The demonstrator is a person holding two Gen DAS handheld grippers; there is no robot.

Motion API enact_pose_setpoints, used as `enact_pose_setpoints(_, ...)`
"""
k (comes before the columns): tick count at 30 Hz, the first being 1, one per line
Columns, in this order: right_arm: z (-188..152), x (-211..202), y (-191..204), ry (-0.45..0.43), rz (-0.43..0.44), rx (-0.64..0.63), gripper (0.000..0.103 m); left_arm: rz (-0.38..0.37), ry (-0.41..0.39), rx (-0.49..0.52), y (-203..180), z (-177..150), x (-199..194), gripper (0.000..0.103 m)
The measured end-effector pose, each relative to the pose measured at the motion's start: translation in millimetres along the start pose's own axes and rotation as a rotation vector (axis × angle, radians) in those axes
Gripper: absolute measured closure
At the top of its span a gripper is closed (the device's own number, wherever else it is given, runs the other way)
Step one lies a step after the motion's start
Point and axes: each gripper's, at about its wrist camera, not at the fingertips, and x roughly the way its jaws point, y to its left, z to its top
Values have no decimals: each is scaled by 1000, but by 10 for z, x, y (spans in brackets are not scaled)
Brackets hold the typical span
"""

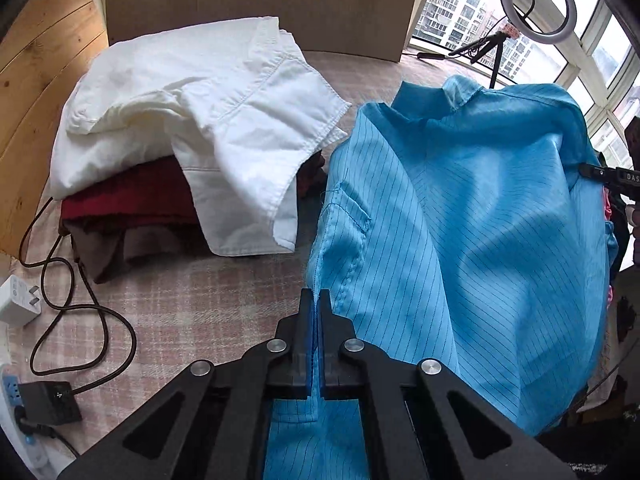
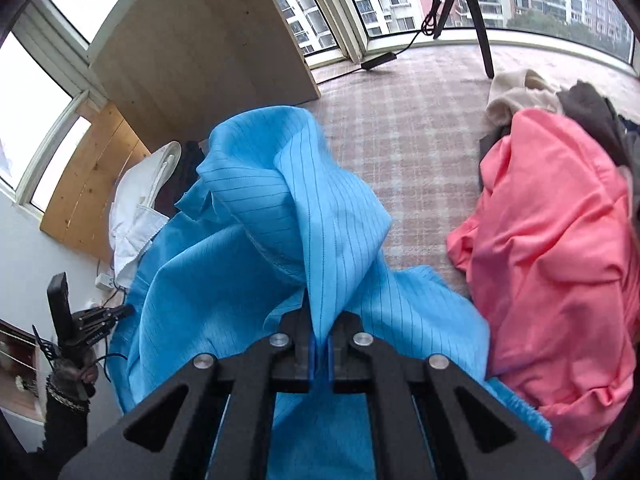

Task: Fold clothes

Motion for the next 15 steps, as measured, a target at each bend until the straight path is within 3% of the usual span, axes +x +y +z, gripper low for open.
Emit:
enact_pose_setpoints(1,18,32,-13,19,-10,-7,76,0,4,-1,-15,6,29,103)
enact_pose_setpoints(5,11,280,-84,56,-53,-16,72,-1,21,-3,-74,31,145,100)
enact_pose_setpoints(7,-35,373,-49,102,-36,-17,72,-1,29,-4,-104,43,203,83)
enact_pose_setpoints(8,-50,407,-16,122,-28,-18,71,-1,33,-5,-118,49,232,64)
enact_pose_setpoints(9,-57,424,26,127,-33,-30,70,-1,37,-5,-133,55,261,51)
enact_pose_setpoints(11,-71,467,117,127,-57,-70,66,-1,45,-6,-163,67,319,48)
enact_pose_setpoints(13,-62,534,204,117,-95,-107,66,-2,53,-7,-192,79,376,51)
enact_pose_setpoints(14,-88,560,236,110,-98,-126,66,0,58,-8,-208,84,413,69)
enact_pose_setpoints(15,-110,581,269,101,-102,-144,68,6,72,-10,-223,89,457,103)
